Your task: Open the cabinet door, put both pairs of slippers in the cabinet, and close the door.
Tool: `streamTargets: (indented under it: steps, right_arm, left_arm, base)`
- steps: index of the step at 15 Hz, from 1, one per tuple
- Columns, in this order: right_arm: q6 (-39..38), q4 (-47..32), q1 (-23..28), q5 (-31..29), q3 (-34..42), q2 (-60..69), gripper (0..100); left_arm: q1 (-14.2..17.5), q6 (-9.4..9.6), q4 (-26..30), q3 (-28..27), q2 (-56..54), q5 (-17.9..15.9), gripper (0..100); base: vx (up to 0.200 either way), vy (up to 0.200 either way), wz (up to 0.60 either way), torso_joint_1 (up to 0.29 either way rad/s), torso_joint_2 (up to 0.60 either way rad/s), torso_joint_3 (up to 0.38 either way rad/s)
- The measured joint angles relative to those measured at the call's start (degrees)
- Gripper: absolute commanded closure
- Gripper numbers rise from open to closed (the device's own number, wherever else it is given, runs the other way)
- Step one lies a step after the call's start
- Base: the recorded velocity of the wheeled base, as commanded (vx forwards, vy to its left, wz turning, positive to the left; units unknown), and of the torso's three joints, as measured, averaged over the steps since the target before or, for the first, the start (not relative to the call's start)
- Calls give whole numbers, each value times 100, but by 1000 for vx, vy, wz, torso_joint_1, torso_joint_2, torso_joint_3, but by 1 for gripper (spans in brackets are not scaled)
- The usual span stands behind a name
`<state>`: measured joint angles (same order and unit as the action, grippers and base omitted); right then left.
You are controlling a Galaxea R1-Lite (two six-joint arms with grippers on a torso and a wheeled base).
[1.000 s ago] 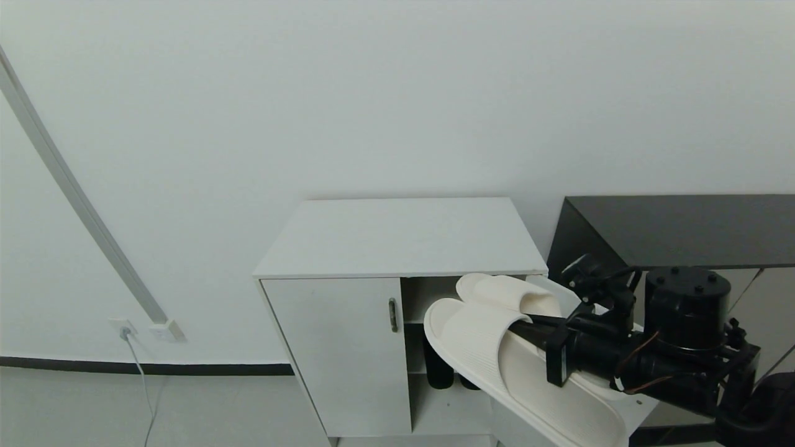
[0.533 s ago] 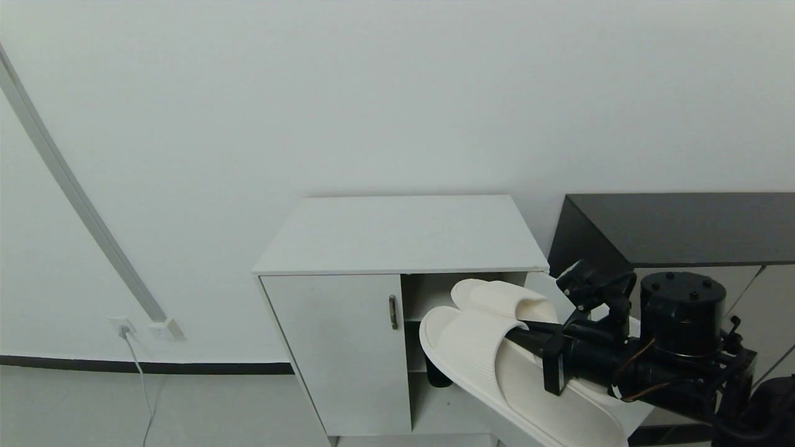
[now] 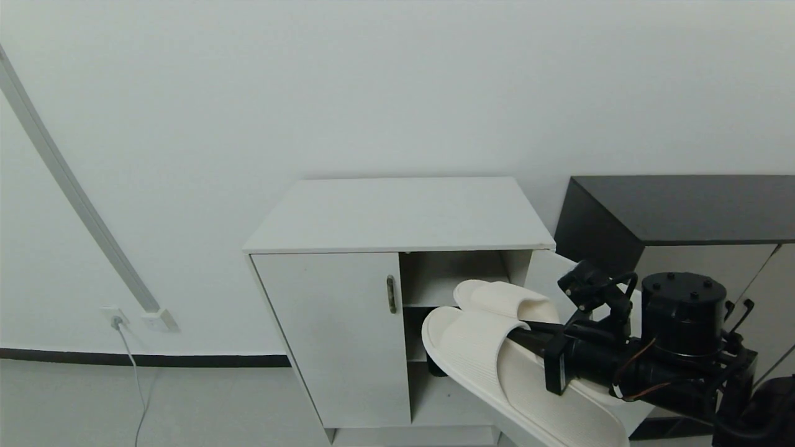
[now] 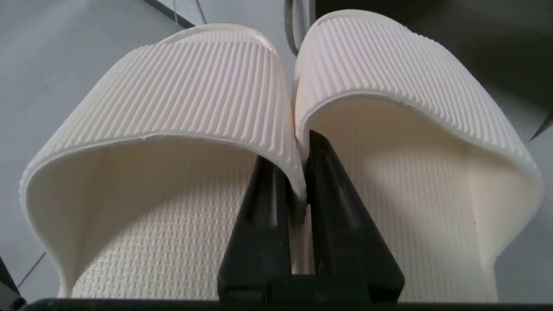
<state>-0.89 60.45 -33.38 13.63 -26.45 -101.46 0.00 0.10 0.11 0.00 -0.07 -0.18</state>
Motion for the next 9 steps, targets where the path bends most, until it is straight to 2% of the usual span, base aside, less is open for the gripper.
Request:
streamTargets:
  steps: [9]
  right_arm:
    - [0,0,-2,-2,2,-2,100]
  left_arm:
    - [0,0,0,0,0,0,100]
  base:
    - [0,0,0,-212,536,322]
